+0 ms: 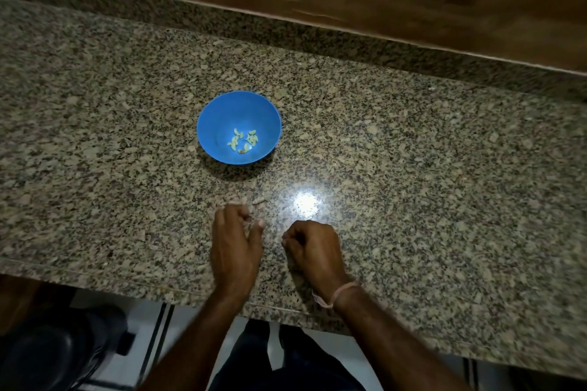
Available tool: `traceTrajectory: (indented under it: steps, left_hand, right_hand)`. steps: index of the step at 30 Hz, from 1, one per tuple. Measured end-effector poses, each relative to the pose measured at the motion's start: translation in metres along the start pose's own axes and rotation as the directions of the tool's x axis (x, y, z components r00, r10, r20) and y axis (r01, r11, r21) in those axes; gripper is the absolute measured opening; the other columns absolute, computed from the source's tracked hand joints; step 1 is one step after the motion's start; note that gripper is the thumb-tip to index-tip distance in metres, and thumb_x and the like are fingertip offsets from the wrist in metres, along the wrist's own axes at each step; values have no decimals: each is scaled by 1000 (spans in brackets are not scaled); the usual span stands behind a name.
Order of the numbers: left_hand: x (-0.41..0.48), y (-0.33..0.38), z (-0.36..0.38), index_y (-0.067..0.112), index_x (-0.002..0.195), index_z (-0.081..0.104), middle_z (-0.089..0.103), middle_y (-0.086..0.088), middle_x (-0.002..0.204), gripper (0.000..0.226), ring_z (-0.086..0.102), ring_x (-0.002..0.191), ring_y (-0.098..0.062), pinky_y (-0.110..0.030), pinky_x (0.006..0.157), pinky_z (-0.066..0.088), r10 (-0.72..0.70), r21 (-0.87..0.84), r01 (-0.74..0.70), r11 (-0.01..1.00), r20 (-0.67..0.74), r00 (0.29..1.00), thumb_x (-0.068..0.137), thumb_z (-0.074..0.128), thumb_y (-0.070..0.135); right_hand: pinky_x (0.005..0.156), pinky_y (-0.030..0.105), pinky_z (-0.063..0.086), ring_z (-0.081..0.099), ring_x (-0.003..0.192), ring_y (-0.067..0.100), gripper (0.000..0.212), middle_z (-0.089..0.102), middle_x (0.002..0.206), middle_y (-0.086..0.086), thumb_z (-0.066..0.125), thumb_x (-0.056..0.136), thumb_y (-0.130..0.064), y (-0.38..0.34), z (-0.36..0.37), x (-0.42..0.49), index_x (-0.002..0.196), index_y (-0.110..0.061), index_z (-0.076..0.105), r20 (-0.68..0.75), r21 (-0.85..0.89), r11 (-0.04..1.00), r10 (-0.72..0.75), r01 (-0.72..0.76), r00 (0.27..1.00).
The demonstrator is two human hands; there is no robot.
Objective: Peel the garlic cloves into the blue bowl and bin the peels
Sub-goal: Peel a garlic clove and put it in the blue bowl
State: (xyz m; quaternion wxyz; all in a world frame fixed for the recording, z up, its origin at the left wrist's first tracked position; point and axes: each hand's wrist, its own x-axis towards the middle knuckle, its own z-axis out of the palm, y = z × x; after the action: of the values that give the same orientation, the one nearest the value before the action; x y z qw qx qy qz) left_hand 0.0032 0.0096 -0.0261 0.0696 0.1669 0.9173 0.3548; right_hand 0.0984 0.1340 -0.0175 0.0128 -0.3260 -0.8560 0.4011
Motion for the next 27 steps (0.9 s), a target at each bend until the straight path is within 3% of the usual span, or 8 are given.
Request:
traceTrajectory:
  steps: [5, 11, 19, 20, 22, 23, 25, 27]
  left_hand:
    - [-18, -12, 3, 28, 105, 56, 54, 9, 102, 23, 53, 94, -17, -30, 64, 34, 28, 99, -38, 994, 102, 994, 92, 74, 27]
    - [-16, -7, 3, 29, 102, 59, 53, 12, 101, 20, 48, 90, -9, -28, 64, 35, 17, 110, -28, 994, 103, 995, 90, 75, 26]
    - [-14, 1, 6, 33, 96, 64, 61, 15, 94, 16, 56, 89, -15, -31, 64, 41, 9, 41, -17, 999, 175, 985, 96, 66, 17]
    - [-14, 6, 7, 32, 95, 66, 65, 15, 93, 15, 59, 87, -14, -31, 63, 44, -1, 0, 1, 1000, 192, 981, 97, 65, 18]
    - [-15, 16, 6, 30, 94, 71, 69, 13, 86, 10, 65, 80, -12, -33, 64, 52, -72, -114, 100, 988, 231, 970, 98, 65, 22]
    - [-15, 18, 6, 28, 92, 72, 71, 12, 83, 9, 67, 78, -12, -35, 66, 56, -122, -176, 170, 970, 253, 960, 98, 67, 24]
    - [-12, 15, 6, 24, 87, 75, 74, 6, 79, 11, 72, 78, -14, -43, 72, 61, -203, -288, 290, 913, 296, 933, 97, 70, 25]
    - [-11, 10, 3, 20, 84, 77, 76, 2, 79, 16, 74, 78, -18, -51, 76, 61, -213, -359, 338, 870, 344, 915, 94, 72, 32]
  right_hand:
    - [62, 28, 54, 64, 65, 3, 15, 70, 69, -8, 72, 84, -11, -3, -3, 9, 72, -20, 71, 10, -29, 999, 37, -37, 999]
    - [61, 33, 54, 66, 65, 16, 18, 69, 66, -2, 65, 80, -7, -10, -1, 14, 65, -18, 65, 18, -64, 997, 48, -46, 999]
    - [62, 32, 49, 67, 74, 25, 14, 72, 78, 4, 62, 87, -11, -20, 2, 14, 78, -16, 72, 16, -217, 974, 69, -64, 997]
    - [62, 32, 52, 69, 74, 22, 13, 74, 77, 2, 67, 88, -14, -18, 3, 15, 76, -16, 74, 15, -156, 983, 105, -101, 994]
    - [65, 32, 59, 72, 72, 17, 11, 76, 75, 0, 80, 87, -17, -11, 1, 15, 77, -13, 79, 83, 157, 960, 223, -234, 971]
    - [65, 33, 59, 72, 69, 18, 7, 76, 74, 3, 82, 87, -12, -9, -2, 15, 81, -9, 81, 160, 361, 873, 289, -329, 944]
    - [62, 33, 58, 68, 62, 21, 5, 74, 74, 13, 75, 89, 4, -9, -8, 10, 93, 7, 77, 325, 657, 586, 348, -474, 880]
    - [63, 32, 62, 68, 64, 22, 8, 73, 79, 19, 71, 90, 10, -10, -11, 3, 97, 10, 74, 395, 742, 431, 336, -513, 855]
